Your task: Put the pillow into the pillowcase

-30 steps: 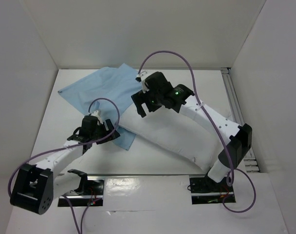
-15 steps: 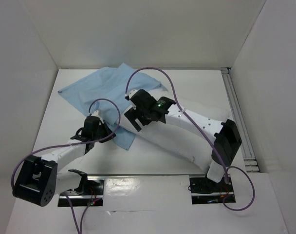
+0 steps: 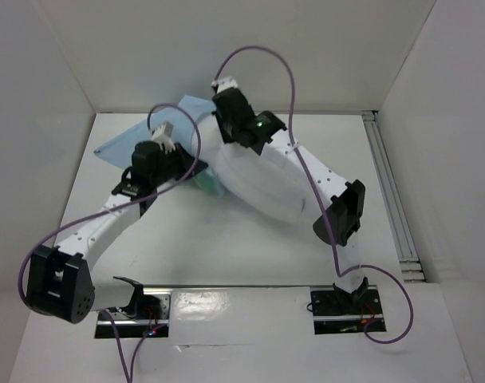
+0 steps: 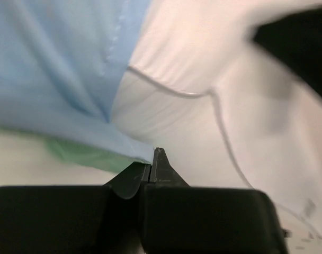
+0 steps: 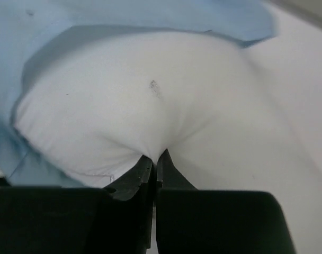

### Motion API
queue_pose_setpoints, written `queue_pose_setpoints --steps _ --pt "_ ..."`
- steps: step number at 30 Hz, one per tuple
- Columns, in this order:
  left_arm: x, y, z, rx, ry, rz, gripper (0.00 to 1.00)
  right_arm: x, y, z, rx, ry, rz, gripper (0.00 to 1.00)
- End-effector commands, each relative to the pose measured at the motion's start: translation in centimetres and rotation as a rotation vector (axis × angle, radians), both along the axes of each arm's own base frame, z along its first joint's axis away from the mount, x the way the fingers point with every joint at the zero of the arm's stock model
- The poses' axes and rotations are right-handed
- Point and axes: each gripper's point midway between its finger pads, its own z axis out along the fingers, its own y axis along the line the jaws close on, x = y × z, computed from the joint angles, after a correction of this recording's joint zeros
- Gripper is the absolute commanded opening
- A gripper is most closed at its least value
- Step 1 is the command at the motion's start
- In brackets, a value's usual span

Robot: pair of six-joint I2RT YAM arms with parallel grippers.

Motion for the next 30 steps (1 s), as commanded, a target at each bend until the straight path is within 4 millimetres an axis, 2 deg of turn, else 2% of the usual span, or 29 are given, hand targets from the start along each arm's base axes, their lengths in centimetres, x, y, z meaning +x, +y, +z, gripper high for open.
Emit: queue_pose_setpoints --steps 1,3,4,6,7,8,9,10,11,12,13,14,16,17,18,19,20,21,22,23,24,25,26,27,29,30 --pt "0.4 -6.1 13.5 -0.199 -0.285 -0.297 0.0 5.0 -2.0 14.2 0.237 -0.322 -0.17 0.0" --pt "0.0 -6.7 15.7 -0.235 -0.316 -0.341 0.0 5.2 -2.0 15.4 0.251 -0.341 -0.179 0.0" --pt "-1.0 -7.5 16.2 -0.267 -0.315 -0.395 0.0 4.9 -1.4 14.4 0.251 -0.318 -0.176 0.0" --pt "-2.3 -7.5 16.6 -0.303 -0.332 -0.428 0.0 4.8 -1.0 11.3 0.24 -0.261 -0.183 0.0" --pt "-4.0 -7.5 15.3 -0.342 -0.285 -0.455 0.0 4.3 -0.1 9.2 0.265 -0.212 -0.184 0.0" --pt "-5.1 -7.8 15.3 -0.364 -0.302 -0.482 0.0 3.7 0.7 4.6 0.258 -0.14 -0.15 0.0" --pt "-5.9 -7.7 14.5 -0.381 -0.282 -0.493 0.0 3.2 1.0 2.2 0.268 -0.096 -0.146 0.0" --pt "-7.2 -7.8 11.9 -0.399 -0.204 -0.504 0.0 2.8 1.7 -0.2 0.303 -0.04 -0.152 0.0" --pt "-8.7 -7.9 11.6 -0.402 -0.206 -0.523 0.0 1.8 2.2 -3.1 0.313 0.022 -0.126 0.0" --pt "-9.6 -7.9 10.4 -0.399 -0.169 -0.527 0.0 1.1 3.0 -4.8 0.319 0.063 -0.112 0.0" --pt "-10.1 -7.7 8.6 -0.376 -0.111 -0.501 0.0 0.7 3.4 -5.7 0.344 0.096 -0.114 0.0" --pt "-11.1 -7.5 6.1 -0.357 -0.048 -0.488 0.0 0.0 4.0 -7.5 0.346 0.129 -0.101 0.0" --pt "-12.2 -6.6 5.0 -0.334 -0.023 -0.456 0.0 -0.8 4.7 -8.1 0.388 0.163 -0.076 0.0" --pt "-12.6 -6.2 3.8 -0.301 0.025 -0.434 0.05 -0.9 4.8 -8.5 0.399 0.173 -0.076 0.0" --pt "-12.8 -5.7 3.8 -0.287 0.031 -0.424 0.16 -0.9 4.8 -8.0 0.412 0.162 -0.073 0.0" --pt "-12.8 -5.3 4.4 -0.275 0.016 -0.419 0.55 -1.1 5.0 -8.0 0.417 0.171 -0.061 0.0" --pt "-12.5 -5.2 6.0 -0.249 -0.03 -0.426 0.79 -1.2 4.9 -7.5 0.423 0.165 -0.059 0.0" --pt "-12.8 -4.9 6.1 -0.223 0.007 -0.411 0.93 -1.1 5.1 -7.3 0.43 0.159 -0.057 0.0" --pt "-12.6 -4.5 6.9 -0.202 -0.004 -0.402 1.0 -1.7 5.4 -7.1 0.435 0.165 -0.039 0.0" --pt "-12.2 -4.3 7.5 -0.162 -0.03 -0.405 1.0 -1.7 5.4 -7.1 0.435 0.165 -0.039 0.0" --pt "-12.0 -4.2 10.6 -0.15 -0.095 -0.408 1.0 -1.9 5.4 -6.6 0.446 0.162 -0.029 0.0" --pt "-12.0 -3.8 10.5 -0.126 -0.059 -0.401 1.0 -2.1 5.2 -7.3 0.437 0.171 -0.032 0.0" --pt "-11.9 -3.5 11.5 -0.107 -0.084 -0.393 1.0 -2.2 5.4 -7.2 0.446 0.181 -0.029 0.0" --pt "-11.1 -3.1 13.3 -0.082 -0.14 -0.374 0.96 -2.3 5.3 -7.6 0.444 0.183 -0.03 0.0" --pt "-10.5 -2.5 14.2 -0.057 -0.16 -0.355 0.86 -2.6 5.3 -7.6 0.453 0.194 -0.03 0.0" --pt "-10.1 -2.1 14.7 -0.037 -0.18 -0.347 0.74 -2.9 5.0 -7.6 0.451 0.196 -0.03 0.0"
